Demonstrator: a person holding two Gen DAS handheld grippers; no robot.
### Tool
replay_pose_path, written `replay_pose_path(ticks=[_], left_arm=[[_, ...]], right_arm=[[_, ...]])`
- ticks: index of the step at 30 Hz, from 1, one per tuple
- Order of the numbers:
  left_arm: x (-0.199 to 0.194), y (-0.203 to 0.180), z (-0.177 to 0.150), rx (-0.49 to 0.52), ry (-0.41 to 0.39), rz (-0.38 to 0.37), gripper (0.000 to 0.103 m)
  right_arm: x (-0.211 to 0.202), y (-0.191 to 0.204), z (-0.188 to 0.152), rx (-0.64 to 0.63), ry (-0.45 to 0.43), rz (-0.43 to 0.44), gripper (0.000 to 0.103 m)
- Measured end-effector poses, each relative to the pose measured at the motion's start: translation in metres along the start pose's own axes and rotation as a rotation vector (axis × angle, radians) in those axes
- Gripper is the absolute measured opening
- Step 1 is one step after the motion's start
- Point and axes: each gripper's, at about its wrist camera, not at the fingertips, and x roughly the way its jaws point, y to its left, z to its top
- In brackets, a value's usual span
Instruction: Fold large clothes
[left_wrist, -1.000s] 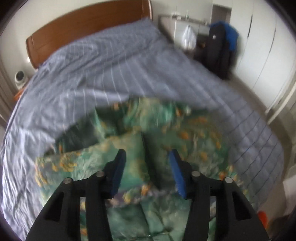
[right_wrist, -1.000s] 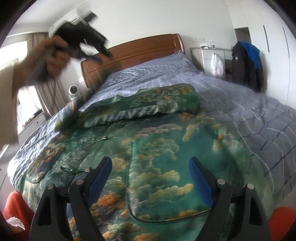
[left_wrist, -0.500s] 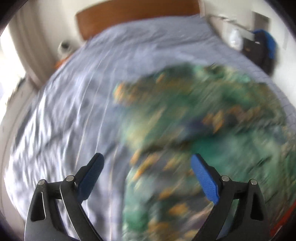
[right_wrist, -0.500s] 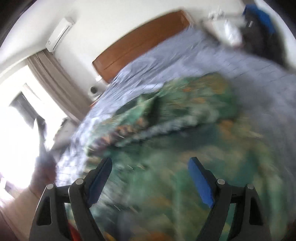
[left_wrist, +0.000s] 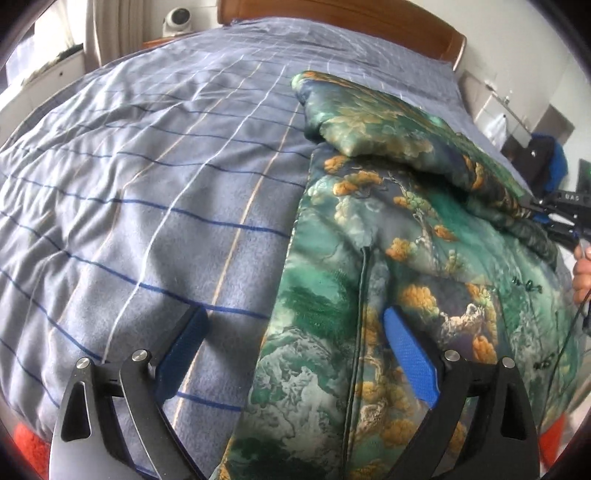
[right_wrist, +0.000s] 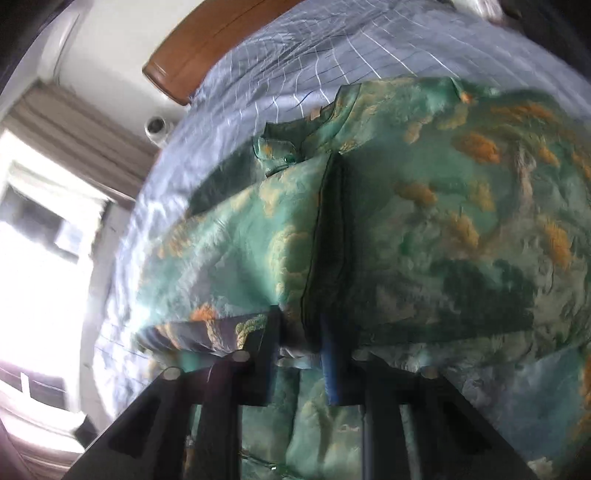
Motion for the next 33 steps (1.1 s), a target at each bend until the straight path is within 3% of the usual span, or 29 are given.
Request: replay_pose_path(ticks=[3, 5, 8, 10, 12, 16, 18, 21, 22, 25, 29, 33], left_arm=[[-0.003, 0.004, -0.003, -0.001, -0.007, 0.0, 0.097], [-0.001, 0.004, -0.004, -0.005, -0.006, 0.005, 0.097], [-0.002, 0.003, -0.001, -0.013, 0.008, 0.02, 0.096], [-0.012, -0.003, 0.006, -0.003, 0.012, 0.022, 0.096], [-0.021, -0.011, 0.017, 0.03, -0.004, 0.023, 0.096], [-0.026, -0.036, 0.051, 0.138, -0.023, 0.053, 0.096], [-0.025, -0.042, 0.06, 0.158, -0.039, 0.071, 0.096], [-0.025, -0.047, 0.057, 0.154, -0.037, 0.056, 0.096], [-0.028, -0.047, 0.047, 0.152, -0.042, 0.035, 0.096], [-0.034, -0.045, 0.017, 0.158, -0.06, 0.029, 0.096], [-0.037, -0.041, -0.022, 0.119, -0.077, 0.052, 0.096], [-0.037, -0.05, -0.049, 0.141, -0.112, 0.089, 0.098]], right_arm=[[-0.035, 0.012, -0.001, -0.02, -0.158, -0.03, 0.016], [-0.044, 0.014, -0.001, -0.024, -0.213, -0.071, 0.016], [-0.005, 0.011, -0.005, -0.073, -0.082, -0.176, 0.017], [0.01, 0.003, -0.012, -0.054, -0.052, -0.185, 0.022], [0.012, -0.003, -0.014, -0.018, -0.084, -0.159, 0.025], [-0.005, -0.009, -0.013, 0.025, -0.131, -0.124, 0.048], [-0.023, -0.006, -0.014, 0.012, -0.17, -0.11, 0.052], [-0.049, -0.003, -0.023, -0.045, -0.19, -0.091, 0.054], [-0.059, -0.001, -0.028, -0.067, -0.189, -0.087, 0.058], [-0.087, -0.007, -0.06, -0.15, -0.19, -0.11, 0.067], [-0.113, -0.011, -0.126, -0.276, -0.216, -0.227, 0.069], [-0.114, -0.003, -0.19, -0.32, -0.241, -0.243, 0.069]])
